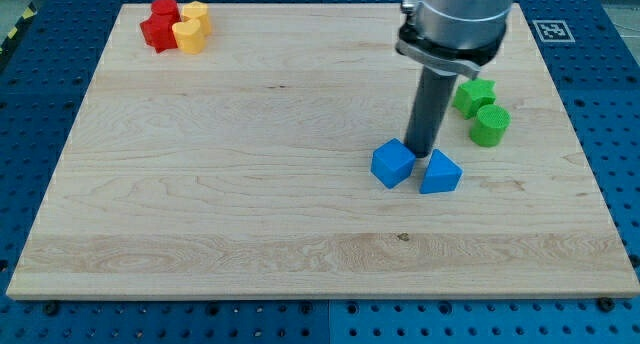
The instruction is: Move blue triangle into the blue cube
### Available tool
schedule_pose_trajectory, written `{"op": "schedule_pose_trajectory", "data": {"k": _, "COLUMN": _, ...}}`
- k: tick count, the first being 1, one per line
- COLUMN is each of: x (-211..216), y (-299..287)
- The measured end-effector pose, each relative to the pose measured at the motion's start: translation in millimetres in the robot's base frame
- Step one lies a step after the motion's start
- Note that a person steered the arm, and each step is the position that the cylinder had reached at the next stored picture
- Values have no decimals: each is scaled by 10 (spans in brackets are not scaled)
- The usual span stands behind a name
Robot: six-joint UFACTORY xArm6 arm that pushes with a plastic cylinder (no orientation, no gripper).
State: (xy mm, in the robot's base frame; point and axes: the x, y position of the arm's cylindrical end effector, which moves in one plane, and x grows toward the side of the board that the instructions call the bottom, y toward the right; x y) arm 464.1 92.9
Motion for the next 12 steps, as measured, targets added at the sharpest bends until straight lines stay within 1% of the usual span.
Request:
{"op": "schedule_pose_trajectory", "data": {"k": 1, "x": 30, "y": -243}}
{"op": "schedule_pose_trajectory", "data": {"k": 2, "x": -85, "y": -224}}
{"op": "schedule_pose_trajectory", "data": {"k": 3, "x": -200, "y": 146}}
{"op": "schedule_pose_trajectory", "data": {"k": 4, "x": -72, "y": 361}}
{"op": "schedule_pose_trajectory", "data": {"k": 5, "x": -43, "y": 792}}
{"op": "schedule_pose_trajectory", "data": {"k": 6, "x": 345, "y": 864}}
{"op": "schedule_pose_trajectory", "data": {"k": 7, "x": 527, "y": 839}}
{"op": "schedule_pose_trajectory", "data": {"k": 8, "x": 460, "y": 428}}
{"op": "schedule_pose_trajectory", "data": {"k": 9, "x": 433, "y": 270}}
{"op": "schedule_pose_trajectory", "data": {"k": 12, "x": 433, "y": 226}}
